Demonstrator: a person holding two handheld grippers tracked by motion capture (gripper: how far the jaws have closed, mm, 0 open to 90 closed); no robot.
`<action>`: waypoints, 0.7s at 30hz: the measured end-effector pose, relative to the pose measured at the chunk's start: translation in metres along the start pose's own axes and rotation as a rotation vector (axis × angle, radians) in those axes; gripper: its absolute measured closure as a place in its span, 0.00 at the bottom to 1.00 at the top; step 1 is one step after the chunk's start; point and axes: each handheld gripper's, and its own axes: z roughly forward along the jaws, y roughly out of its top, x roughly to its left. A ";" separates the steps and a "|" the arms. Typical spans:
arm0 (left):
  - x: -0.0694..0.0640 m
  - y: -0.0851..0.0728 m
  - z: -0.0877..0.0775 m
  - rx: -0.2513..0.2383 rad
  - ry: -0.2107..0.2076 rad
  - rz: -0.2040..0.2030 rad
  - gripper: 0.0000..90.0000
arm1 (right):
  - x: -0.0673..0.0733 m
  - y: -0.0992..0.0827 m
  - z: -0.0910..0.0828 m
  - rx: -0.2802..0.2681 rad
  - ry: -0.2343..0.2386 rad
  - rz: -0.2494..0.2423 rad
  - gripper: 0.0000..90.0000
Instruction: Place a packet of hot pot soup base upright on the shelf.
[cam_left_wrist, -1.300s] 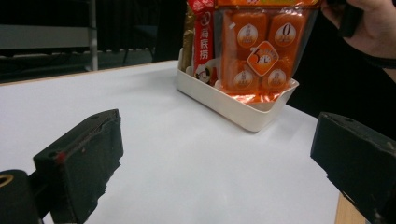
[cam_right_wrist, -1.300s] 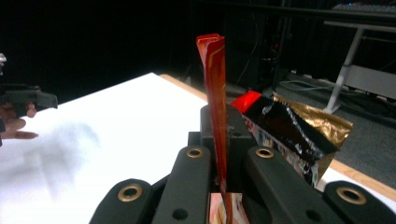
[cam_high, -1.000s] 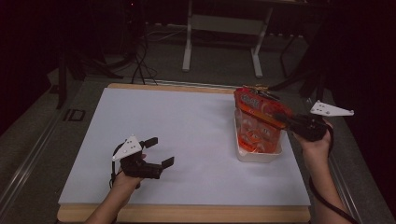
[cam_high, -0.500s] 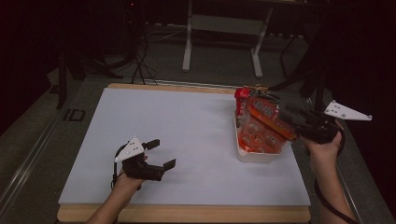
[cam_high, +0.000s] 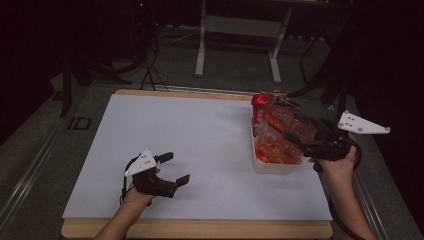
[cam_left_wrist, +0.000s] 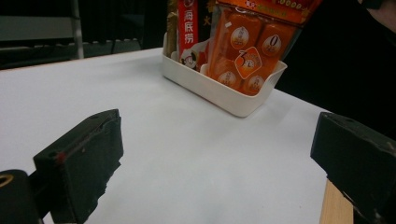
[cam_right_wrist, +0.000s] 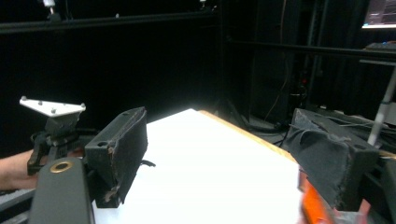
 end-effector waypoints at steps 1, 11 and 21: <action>0.000 0.000 0.000 -0.003 -0.002 0.000 0.03 | 0.003 -0.003 0.003 0.002 0.006 0.000 0.21; 0.001 -0.002 -0.003 -0.012 0.006 0.013 0.03 | 0.020 -0.045 0.032 0.075 0.102 0.041 0.17; -0.003 -0.002 -0.003 -0.005 0.008 0.041 0.03 | 0.026 -0.089 0.044 0.144 0.139 0.085 0.17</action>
